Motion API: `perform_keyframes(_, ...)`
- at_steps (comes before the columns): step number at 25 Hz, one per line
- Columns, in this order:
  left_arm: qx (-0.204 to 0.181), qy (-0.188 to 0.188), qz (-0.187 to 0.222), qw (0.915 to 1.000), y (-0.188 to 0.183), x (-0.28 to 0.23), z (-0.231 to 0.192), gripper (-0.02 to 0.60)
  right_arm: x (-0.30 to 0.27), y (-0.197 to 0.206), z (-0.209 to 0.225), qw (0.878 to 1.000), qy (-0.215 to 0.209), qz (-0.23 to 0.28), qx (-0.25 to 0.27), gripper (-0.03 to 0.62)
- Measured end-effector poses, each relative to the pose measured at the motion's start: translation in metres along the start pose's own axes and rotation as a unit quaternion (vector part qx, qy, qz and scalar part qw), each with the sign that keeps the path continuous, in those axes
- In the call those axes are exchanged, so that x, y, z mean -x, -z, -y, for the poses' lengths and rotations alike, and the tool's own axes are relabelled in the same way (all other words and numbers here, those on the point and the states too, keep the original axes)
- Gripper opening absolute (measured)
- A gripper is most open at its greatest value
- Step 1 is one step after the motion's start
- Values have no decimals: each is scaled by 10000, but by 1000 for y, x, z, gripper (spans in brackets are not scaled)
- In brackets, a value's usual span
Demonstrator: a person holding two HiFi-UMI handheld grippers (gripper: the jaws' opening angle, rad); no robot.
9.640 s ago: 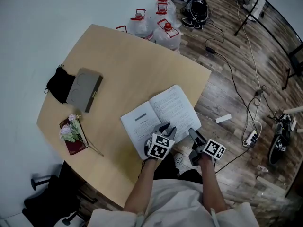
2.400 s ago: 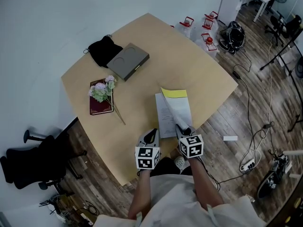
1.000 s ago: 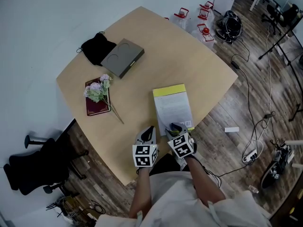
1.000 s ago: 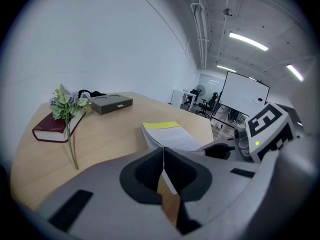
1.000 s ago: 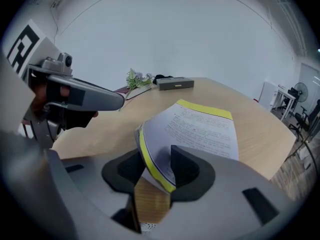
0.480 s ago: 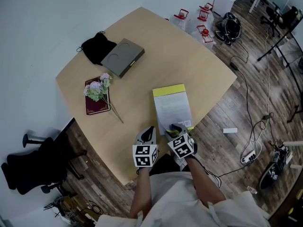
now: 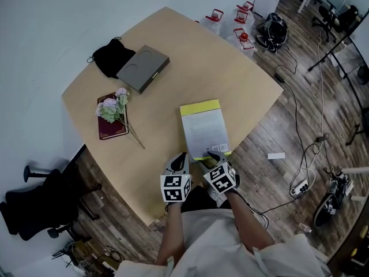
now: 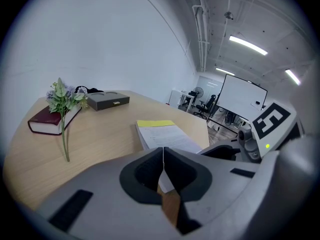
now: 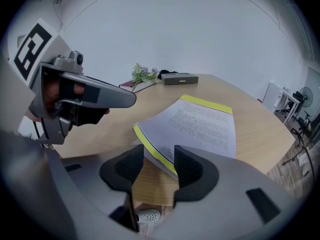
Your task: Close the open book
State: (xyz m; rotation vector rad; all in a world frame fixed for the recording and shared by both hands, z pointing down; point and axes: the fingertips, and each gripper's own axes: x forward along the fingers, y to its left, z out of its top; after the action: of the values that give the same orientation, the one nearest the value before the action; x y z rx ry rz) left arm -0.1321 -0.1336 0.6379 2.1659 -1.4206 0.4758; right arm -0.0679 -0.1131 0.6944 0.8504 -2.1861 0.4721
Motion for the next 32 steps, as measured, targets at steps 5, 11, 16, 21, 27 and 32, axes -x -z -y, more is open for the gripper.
perform_keyframes(5, 22, 65, -21, 10000, 3, -4, 6, 23, 9, 3, 9, 9998, 86, 101, -130, 199)
perform_keyframes(11, 93, 67, 43, 9999, -1, -6, 10, 23, 22, 11, 19, 9993, 210, 167, -262, 199)
perform_keyframes(16, -7, 78, 38, 10000, 1, -1, 19, 23, 33, 10, 24, 9985, 278, 302, -367, 199)
perform_keyframes(21, -93, 24, 63, 9999, 1, 11, 23, 23, 52, 0, 28, 9964, 340, 597, -498, 199)
perform_keyframes(27, -122, -76, 181, 9997, -9, 25, 21, 23, 83, -10, 37, 9915, 408, 967, -764, 199)
perform_keyframes(32, -328, -37, 231, 9992, -11, 38, 34, 23, 107, -6, 35, 9884, 407, 1212, -821, 198)
